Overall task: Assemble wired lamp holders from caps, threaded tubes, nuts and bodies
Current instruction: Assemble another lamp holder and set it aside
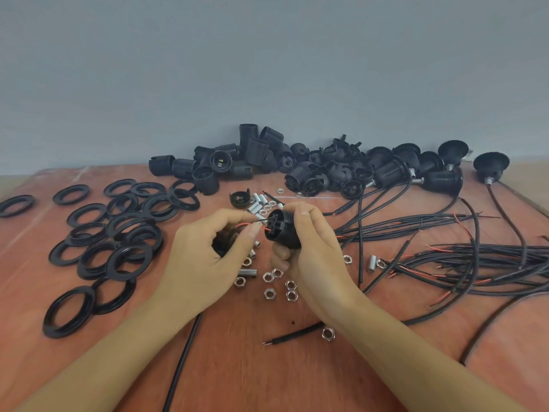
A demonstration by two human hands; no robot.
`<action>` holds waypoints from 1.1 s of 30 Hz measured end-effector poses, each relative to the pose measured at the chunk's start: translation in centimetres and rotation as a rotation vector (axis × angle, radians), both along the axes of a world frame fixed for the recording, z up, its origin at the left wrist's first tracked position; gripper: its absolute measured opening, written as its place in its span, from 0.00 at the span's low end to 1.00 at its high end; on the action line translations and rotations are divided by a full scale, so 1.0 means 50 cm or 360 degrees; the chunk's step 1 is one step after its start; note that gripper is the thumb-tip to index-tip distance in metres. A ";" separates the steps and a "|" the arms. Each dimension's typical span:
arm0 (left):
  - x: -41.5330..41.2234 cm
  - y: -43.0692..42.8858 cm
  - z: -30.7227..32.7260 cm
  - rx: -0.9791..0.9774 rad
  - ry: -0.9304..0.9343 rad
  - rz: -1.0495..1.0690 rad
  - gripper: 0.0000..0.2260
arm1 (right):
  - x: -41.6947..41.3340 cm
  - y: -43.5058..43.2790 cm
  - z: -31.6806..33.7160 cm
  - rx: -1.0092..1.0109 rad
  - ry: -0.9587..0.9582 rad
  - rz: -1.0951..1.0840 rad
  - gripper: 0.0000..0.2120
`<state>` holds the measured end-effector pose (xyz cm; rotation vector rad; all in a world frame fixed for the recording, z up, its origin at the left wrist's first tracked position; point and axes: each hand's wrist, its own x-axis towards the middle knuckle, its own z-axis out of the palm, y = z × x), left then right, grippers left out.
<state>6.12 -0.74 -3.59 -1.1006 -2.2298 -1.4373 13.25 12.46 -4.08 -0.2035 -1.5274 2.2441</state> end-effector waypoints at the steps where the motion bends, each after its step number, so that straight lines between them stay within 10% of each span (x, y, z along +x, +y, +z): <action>1: 0.001 0.003 -0.001 -0.0009 -0.0128 -0.0022 0.07 | 0.000 0.001 -0.002 0.0024 -0.0001 -0.0013 0.12; 13: 0.008 0.013 -0.003 0.0310 -0.0643 -0.0199 0.02 | 0.001 0.003 -0.007 0.0414 -0.0023 -0.0144 0.11; 33: 0.040 0.016 -0.001 0.0183 -0.0286 -0.0079 0.05 | 0.010 -0.012 -0.002 0.0552 0.0031 -0.0205 0.10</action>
